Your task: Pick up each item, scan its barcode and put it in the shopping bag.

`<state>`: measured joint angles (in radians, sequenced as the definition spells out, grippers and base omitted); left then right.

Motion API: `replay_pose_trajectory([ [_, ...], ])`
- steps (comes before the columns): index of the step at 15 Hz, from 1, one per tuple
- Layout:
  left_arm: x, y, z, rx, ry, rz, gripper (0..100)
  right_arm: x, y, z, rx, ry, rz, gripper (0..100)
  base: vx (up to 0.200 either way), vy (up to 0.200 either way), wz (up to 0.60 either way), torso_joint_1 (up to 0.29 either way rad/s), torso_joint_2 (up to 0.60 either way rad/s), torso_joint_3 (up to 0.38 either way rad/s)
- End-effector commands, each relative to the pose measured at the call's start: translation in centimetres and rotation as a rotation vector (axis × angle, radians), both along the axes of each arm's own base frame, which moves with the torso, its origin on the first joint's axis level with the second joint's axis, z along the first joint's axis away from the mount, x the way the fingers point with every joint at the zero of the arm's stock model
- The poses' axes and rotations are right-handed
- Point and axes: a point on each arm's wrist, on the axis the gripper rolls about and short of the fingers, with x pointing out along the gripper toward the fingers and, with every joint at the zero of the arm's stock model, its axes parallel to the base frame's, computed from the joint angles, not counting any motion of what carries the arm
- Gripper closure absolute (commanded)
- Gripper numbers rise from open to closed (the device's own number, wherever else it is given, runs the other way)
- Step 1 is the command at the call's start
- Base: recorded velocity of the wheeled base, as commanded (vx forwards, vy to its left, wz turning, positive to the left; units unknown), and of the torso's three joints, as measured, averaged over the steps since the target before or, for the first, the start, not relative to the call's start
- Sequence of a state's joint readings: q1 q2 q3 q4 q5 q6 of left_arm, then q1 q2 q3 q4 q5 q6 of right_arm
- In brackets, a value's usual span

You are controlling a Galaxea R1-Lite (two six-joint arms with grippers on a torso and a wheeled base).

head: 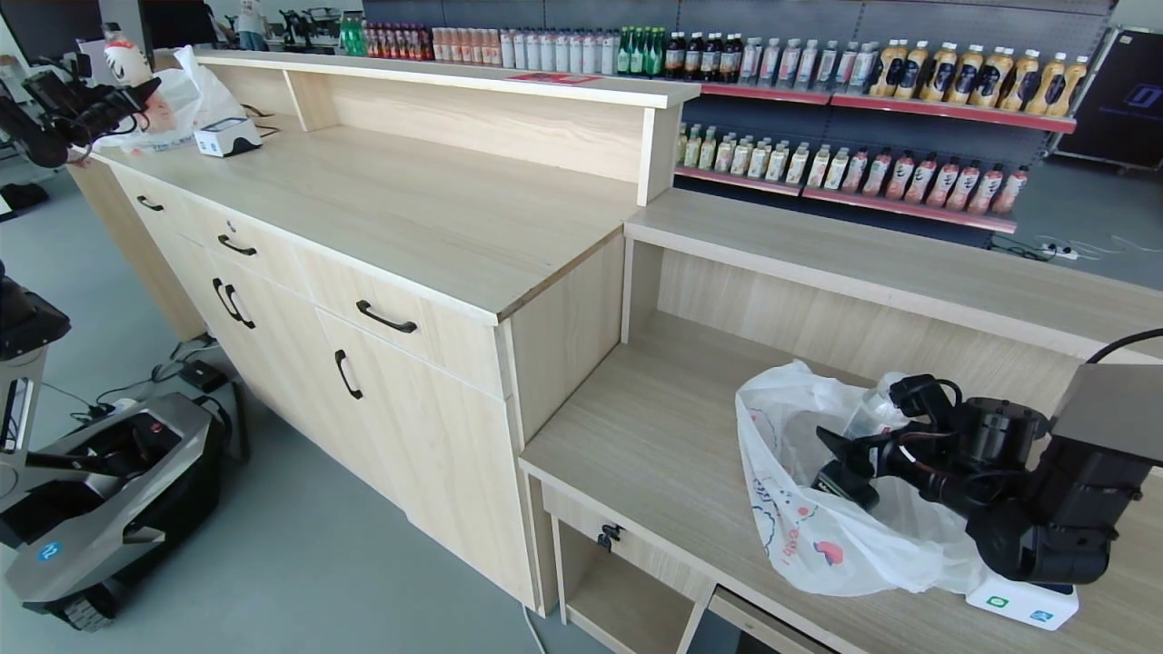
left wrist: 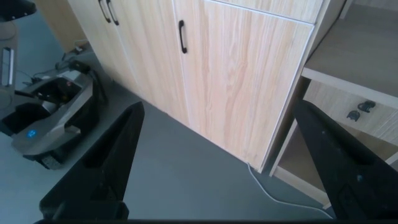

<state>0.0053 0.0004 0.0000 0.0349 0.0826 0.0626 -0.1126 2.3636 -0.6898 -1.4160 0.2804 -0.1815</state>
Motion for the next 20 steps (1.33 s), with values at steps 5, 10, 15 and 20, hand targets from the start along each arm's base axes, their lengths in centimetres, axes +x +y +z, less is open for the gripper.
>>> replay_pose_trajectory([
  [5, 0.0, 0.0, 0.0, 0.0, 0.0, 0.001, 0, -0.8, -1.3, 5.0, 0.005, -0.1, 0.069, 0, 0.0, 0.0, 0.0, 0.0, 0.0, 0.0],
  [10, 0.0, 0.0, 0.0, 0.0, 0.0, 0.001, 0, -4.4, -1.5, 12.0, -0.137, -0.186, 0.087, 0, 0.0, 0.0, 0.0, 0.0, 0.0, 0.0],
  [15, 0.0, 0.0, 0.0, 0.0, 0.0, 0.001, 0, -8.6, -1.1, 15.3, -0.183, -0.233, 0.107, 0, 0.0, 0.0, 0.0, 0.0, 0.0, 0.0],
  [20, 0.0, 0.0, 0.0, 0.0, 0.0, 0.001, 0, -13.0, -0.3, 20.8, -0.252, -0.328, 0.092, 0, 0.0, 0.0, -0.36, 0.0, 0.0, 0.001],
])
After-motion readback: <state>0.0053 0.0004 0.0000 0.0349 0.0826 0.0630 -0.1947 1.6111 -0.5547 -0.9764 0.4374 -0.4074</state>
